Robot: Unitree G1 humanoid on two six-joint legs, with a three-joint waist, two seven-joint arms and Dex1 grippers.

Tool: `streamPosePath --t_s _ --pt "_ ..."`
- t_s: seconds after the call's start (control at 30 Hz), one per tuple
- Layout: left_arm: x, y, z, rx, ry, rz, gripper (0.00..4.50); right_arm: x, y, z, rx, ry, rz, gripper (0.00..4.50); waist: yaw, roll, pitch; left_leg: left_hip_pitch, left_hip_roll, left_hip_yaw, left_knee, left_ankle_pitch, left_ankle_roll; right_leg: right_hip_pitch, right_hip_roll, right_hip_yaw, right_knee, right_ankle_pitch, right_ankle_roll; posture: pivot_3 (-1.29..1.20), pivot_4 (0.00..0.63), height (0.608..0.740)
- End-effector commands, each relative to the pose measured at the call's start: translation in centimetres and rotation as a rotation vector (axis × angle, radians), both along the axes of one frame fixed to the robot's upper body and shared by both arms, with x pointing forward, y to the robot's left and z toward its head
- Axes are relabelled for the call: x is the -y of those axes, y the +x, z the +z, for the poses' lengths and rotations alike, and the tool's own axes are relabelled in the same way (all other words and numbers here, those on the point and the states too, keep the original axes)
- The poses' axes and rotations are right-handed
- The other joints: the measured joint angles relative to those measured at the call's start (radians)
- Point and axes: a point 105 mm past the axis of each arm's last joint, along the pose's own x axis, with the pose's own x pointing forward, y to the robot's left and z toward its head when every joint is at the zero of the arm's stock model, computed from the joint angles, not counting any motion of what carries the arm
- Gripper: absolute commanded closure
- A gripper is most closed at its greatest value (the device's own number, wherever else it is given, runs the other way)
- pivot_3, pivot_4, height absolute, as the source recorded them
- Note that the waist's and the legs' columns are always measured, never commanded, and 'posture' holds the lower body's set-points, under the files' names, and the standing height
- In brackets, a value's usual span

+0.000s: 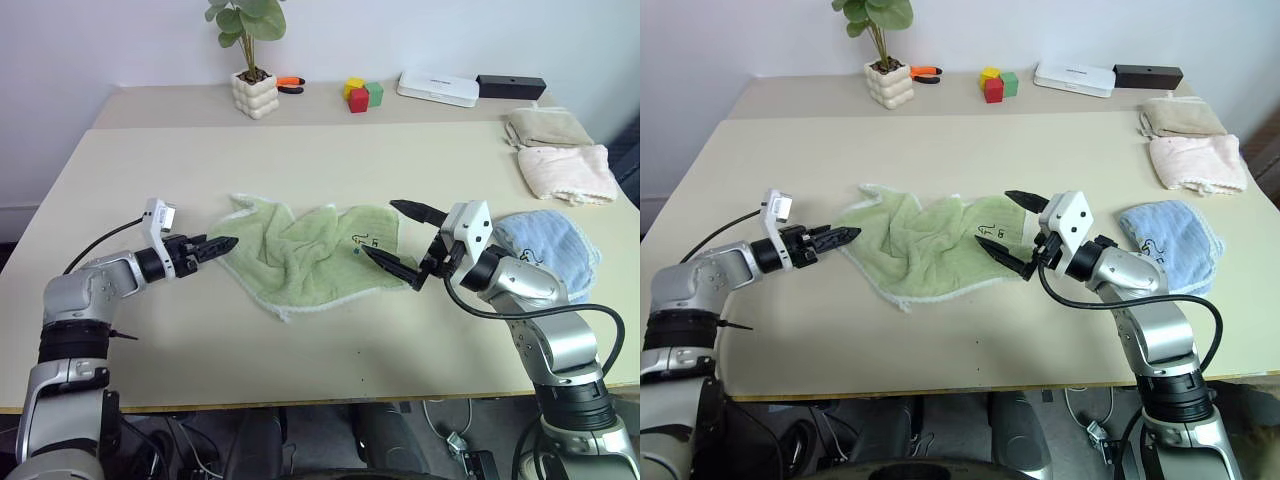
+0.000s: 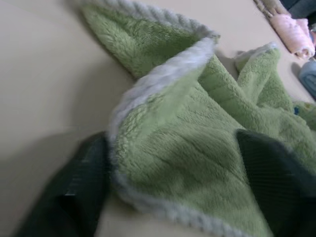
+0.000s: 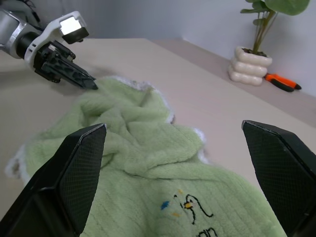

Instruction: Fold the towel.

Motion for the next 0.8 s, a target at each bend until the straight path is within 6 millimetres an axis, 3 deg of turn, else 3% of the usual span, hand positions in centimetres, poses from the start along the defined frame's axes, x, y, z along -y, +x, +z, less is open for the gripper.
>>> streamPosePath --t_s 0.03,0.13,0.17,0.3,0.43,0.6,0.7,0.8 --pt "0.0 0.1 0.2 -0.004 -0.021 -0.011 2.68 1.1 -0.4 1.6 0.068 -0.016 -0.028 0.0 0.0 0.0 0.0 0.0 0.0 0.0 0.0 0.0 0.0 0.0 0.0 0.0 0.0 0.0 0.0 0.0 0.15 0.74" --pt "-0.1 -0.1 0.7 0.004 -0.045 -0.01 4.24 2.1 -0.5 1.2 0.068 -0.074 -0.043 0.0 0.001 0.0 0.0 0.0 0.0 0.0 0.0 0.0 0.0 0.0 0.0 0.0 0.0 0.0 0.0 0.0 0.15 0.74" --pt "-0.3 -0.2 1.1 0.008 -0.053 -0.007 4.43 2.7 -0.7 0.8 0.061 -0.109 -0.045 0.0 0.001 0.0 0.0 0.0 0.0 0.0 0.0 0.0 0.0 0.0 0.0 0.0 0.0 0.0 0.0 0.0 0.15 0.74" --pt "-0.9 -0.4 2.7 0.035 -0.101 0.02 4.43 4.4 -2.7 -1.6 0.065 -0.386 0.013 0.0 0.003 0.0 0.0 -0.001 0.0 0.0 0.0 0.0 0.0 0.0 0.0 0.0 0.0 0.0 0.0 0.0 0.15 0.74" --pt "-1.2 -0.6 3.5 0.073 -0.111 0.068 4.43 4.5 -4.2 -1.7 0.135 -0.558 0.088 0.0 -0.002 0.0 0.0 0.0 0.0 0.0 0.0 0.0 0.0 0.0 0.0 0.0 -0.001 0.0 0.0 0.0 0.15 0.74" --pt "-1.0 -0.8 3.2 0.096 -0.099 0.09 4.43 6.3 -3.3 -3.5 0.368 -0.87 0.113 0.0 -0.001 -0.001 -0.001 0.001 0.0 0.001 0.0 0.0 0.0 0.001 0.0 0.001 -0.001 0.0 0.0 0.0 0.15 0.74" --pt "-0.8 -0.9 3.4 0.109 -0.094 0.086 4.43 6.3 -2.2 -4.1 0.566 -0.987 0.124 0.0 0.0 -0.002 0.0 0.001 0.0 0.001 0.0 0.0 0.0 0.001 0.0 0.001 -0.001 0.0 0.0 0.0 0.15 0.74" --pt "-0.6 -1.1 4.0 0.121 -0.092 0.08 4.43 6.3 -1.9 -5.9 0.659 -1.065 0.186 0.0 0.0 -0.002 0.0 0.001 0.0 0.001 0.0 0.0 -0.001 0.001 0.0 0.001 -0.001 0.0 0.0 0.0 0.15 0.74"
